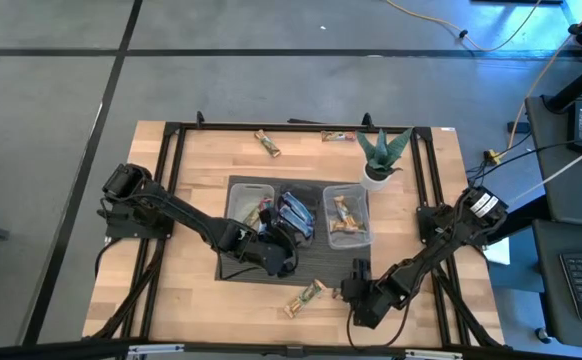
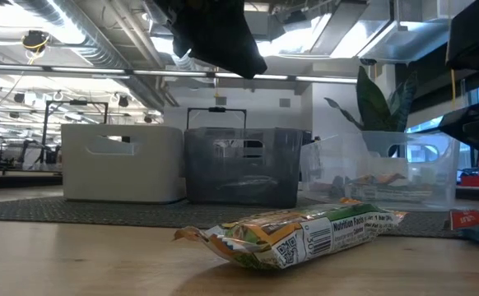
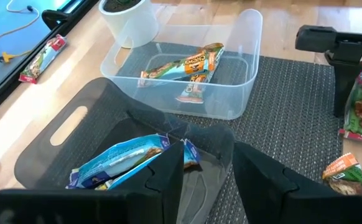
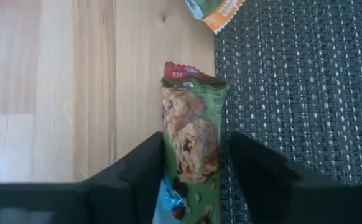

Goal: Pick and place Granola Bars by type
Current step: Put the red granola bar into the gray bin

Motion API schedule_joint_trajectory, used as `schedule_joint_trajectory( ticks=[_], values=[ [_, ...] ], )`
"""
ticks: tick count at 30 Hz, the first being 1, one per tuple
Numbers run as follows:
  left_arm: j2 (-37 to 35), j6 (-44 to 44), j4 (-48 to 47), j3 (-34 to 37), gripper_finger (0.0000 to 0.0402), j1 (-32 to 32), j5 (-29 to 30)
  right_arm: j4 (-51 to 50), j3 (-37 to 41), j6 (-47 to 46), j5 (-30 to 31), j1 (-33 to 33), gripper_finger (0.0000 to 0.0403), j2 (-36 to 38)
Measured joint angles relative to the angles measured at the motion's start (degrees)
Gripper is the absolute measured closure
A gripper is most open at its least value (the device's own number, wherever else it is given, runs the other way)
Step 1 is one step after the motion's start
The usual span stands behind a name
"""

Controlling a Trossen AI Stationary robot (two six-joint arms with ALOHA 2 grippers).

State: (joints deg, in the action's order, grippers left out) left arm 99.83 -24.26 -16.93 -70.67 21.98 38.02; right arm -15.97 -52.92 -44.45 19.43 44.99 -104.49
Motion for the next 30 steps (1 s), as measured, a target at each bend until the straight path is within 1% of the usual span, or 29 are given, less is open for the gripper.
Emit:
schedule_joint_trajectory(
  ticks=[4, 9, 13, 21, 22, 26, 30],
  values=[
    [0.0, -0.01, 0.0, 0.0, 0.0274, 0.0, 0.0, 0.02, 0.04, -0.04, -0.16, 0.0, 0.0246, -0.01],
    [0.0, -0.02, 0.0, 0.0, 0.0274, 0.0, 0.02, -0.25, 0.23, -0.03, -1.51, -0.04, 0.0268, 1.17],
    [0.0, -0.02, 0.01, 0.0, 0.0274, 0.0, -0.02, -0.76, 0.37, 0.46, -3.44, 0.09, 0.0277, 3.25],
    [0.0, -0.02, 0.02, 0.0, 0.0274, 0.54, -2.18, -0.25, 0.34, 4.04, -1.52, 0.07, 0.028, 8.25],
    [0.0, -0.02, 0.02, 0.0, 0.0274, 0.71, -2.19, -0.07, 0.32, 4.43, -0.85, 0.07, 0.028, 8.71],
    [0.0, 1.35, 0.04, 0.0, 0.0274, 0.9, -2.43, 0.58, 0.28, 7.54, 5.74, 0.08, 0.028, 10.89],
    [0.08, 3.5, 3.13, 0.07, 0.0274, 0.89, -3.11, 3.56, 0.23, 14.15, 16.35, 0.07, 0.028, 13.41]
  ],
)
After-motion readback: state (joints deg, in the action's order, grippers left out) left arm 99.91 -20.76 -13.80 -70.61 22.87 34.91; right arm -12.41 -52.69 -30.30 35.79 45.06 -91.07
